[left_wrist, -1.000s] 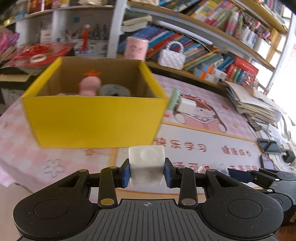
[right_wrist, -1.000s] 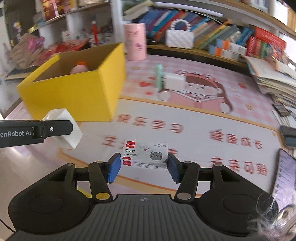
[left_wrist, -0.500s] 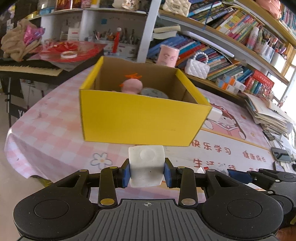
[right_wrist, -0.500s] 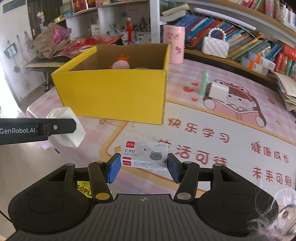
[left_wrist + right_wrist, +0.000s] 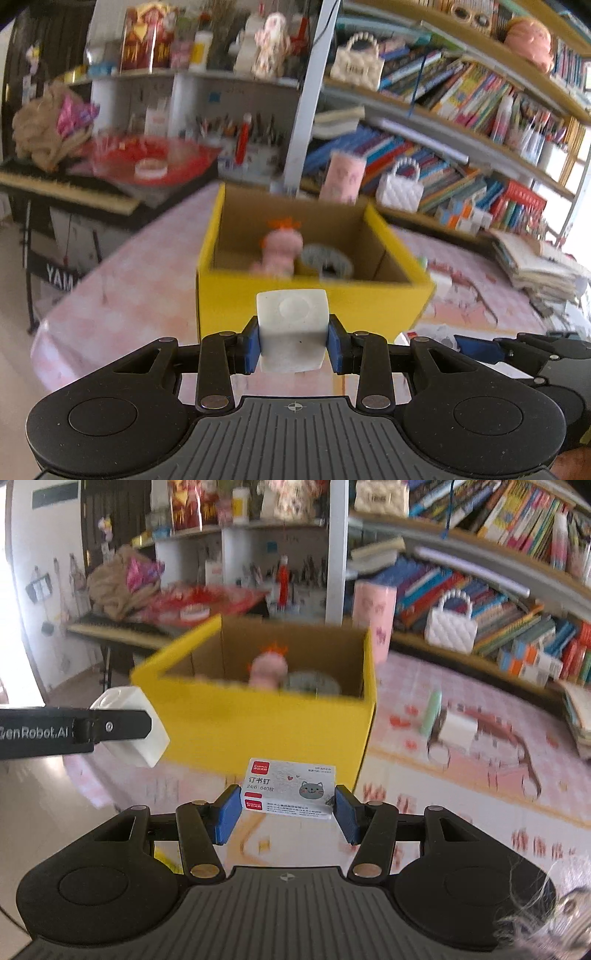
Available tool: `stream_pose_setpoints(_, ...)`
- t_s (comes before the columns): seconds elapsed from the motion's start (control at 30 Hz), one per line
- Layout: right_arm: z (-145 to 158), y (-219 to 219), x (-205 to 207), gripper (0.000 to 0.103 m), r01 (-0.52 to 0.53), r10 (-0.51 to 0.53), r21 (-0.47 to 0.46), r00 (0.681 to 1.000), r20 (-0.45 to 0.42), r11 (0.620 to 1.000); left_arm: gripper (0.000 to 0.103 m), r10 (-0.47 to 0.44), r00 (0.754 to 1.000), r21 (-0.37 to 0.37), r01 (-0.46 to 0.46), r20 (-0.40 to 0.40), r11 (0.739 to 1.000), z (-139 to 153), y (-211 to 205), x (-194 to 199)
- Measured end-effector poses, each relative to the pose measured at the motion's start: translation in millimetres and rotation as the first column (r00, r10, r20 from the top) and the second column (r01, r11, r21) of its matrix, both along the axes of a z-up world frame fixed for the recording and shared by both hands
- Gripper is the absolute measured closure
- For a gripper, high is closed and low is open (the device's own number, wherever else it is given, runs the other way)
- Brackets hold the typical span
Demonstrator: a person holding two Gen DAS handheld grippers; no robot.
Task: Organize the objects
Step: 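Carry the white cube and staples box toward the yellow box, then open the left tool to drop the cube while the right tool drops the staples box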
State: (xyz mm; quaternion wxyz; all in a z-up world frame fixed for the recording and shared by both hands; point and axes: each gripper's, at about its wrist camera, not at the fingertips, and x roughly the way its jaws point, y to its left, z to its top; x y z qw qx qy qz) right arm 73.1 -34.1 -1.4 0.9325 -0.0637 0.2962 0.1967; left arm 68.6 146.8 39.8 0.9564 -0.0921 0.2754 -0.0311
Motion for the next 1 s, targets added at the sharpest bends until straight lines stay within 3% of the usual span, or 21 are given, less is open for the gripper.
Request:
stream_pose_setpoints(0.2,26.8,8.5,31.7,0.052,0.009,-0.011,0.019,0.995,0.098,1.000,0.069,0.014,0.996,0.004,-0.015,0.085,1.000,20.1,7.7,31.2)
stream_pose_setpoints(0.33,29.6,17.8,60.8,0.052,0.015,-0.017,0.016,0.994,0.110,1.000,0.069,0.030,0.995,0.007,-0.031,0.095,0.999,21.0,11.0,57.2)
stream_pose_setpoints(0.73,-5.6,47.3,136.7,0.051,-0.024,0.022,-0.041,0.998,-0.064,0.999,0.069,0.043,0.996,0.005,-0.043,-0.082,0.999,-16.5,12.7,144.1)
stream_pose_setpoints(1.0,-19.2,60.5,156.1,0.051,-0.086,0.076,-0.082,0.990,-0.119,0.993,0.069,0.023,0.989,0.033,-0.019,-0.143,0.999,-36.0,3.3,169.5)
